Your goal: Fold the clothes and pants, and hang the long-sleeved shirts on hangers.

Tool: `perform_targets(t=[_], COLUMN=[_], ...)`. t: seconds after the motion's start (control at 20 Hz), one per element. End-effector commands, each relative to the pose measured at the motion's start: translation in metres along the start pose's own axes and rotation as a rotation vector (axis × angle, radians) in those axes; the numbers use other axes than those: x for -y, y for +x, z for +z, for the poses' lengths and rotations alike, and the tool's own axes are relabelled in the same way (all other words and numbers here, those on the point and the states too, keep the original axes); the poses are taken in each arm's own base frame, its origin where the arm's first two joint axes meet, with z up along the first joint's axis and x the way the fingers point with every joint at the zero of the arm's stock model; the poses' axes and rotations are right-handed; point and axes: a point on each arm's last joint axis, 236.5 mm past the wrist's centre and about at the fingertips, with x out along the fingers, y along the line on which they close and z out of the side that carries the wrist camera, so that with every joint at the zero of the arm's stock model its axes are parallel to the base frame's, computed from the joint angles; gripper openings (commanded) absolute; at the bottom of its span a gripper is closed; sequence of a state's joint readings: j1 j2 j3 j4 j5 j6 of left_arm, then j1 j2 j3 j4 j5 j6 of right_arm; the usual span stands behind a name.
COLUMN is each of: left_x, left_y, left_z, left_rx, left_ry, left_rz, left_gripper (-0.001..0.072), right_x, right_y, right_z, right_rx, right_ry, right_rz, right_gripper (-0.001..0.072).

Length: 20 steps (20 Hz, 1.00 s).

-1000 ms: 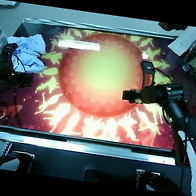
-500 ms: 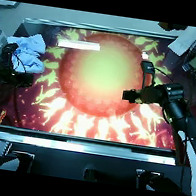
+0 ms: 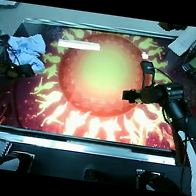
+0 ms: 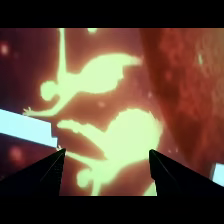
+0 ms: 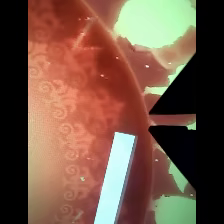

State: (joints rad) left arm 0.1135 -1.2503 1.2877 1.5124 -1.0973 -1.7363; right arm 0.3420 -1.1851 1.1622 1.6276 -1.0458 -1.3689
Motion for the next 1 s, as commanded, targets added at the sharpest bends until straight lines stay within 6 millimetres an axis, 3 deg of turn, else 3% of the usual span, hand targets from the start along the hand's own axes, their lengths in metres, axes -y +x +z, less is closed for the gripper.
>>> perform_targets(t=[0.0, 0.1, 0.15, 0.3, 0.5, 0.65, 0.7, 0.75, 0.8, 0.9, 0.95], left_x=[-0.065, -0.104, -0.116, -0.131, -0.129, -0.130, -0.128, -0.128, -0.125, -0.103, -0.081], left_y=[0.030, 0.083, 0.110, 0.178, 0.224, 0.247, 0.248, 0.249, 0.247, 0.241, 0.235], left_z=[0.071, 0.083, 0.088, 0.109, 0.145, 0.140, 0.135, 0.126, 0.116, 0.093, 0.082], left_rx=[0.147, 0.068, 0.044, 0.058, 0.203, 0.185, 0.165, 0.126, 0.075, -0.041, -0.106], left_ry=[-0.180, -0.240, -0.263, -0.272, -0.248, -0.250, -0.261, -0.250, -0.224, -0.234, -0.233], left_rz=[0.123, 0.172, 0.179, 0.177, 0.143, 0.143, 0.135, 0.141, 0.141, 0.068, -0.002], left_gripper=[0.0597, 0.0682, 0.0682, 0.0682, 0.0673, 0.0640, 0.0430, 0.0139, 0.0017, 0.0016, 0.0015], right_x=[0.000, 0.000, 0.000, 0.000, 0.000, 0.000, 0.000, 0.000, 0.000, 0.000, 0.000], right_y=[-0.001, -0.001, -0.001, -0.001, -0.001, -0.001, -0.001, -0.001, -0.001, -0.001, -0.001], right_z=[0.001, 0.000, 0.001, 0.001, 0.001, 0.001, 0.001, 0.001, 0.001, 0.001, 0.001], right_rx=[0.002, 0.002, 0.002, 0.002, 0.002, 0.002, 0.002, 0.002, 0.002, 0.002, 0.002], right_ry=[-0.001, -0.001, -0.001, -0.001, -0.001, -0.001, -0.001, -0.001, -0.001, -0.001, -0.001], right_rz=[0.000, 0.000, 0.000, 0.000, 0.000, 0.000, 0.000, 0.000, 0.000, 0.000, 0.000], right_gripper=[0.0121, 0.0121, 0.0121, 0.0121, 0.0121, 0.0121, 0.0121, 0.0121, 0.0121, 0.0121, 0.0121])
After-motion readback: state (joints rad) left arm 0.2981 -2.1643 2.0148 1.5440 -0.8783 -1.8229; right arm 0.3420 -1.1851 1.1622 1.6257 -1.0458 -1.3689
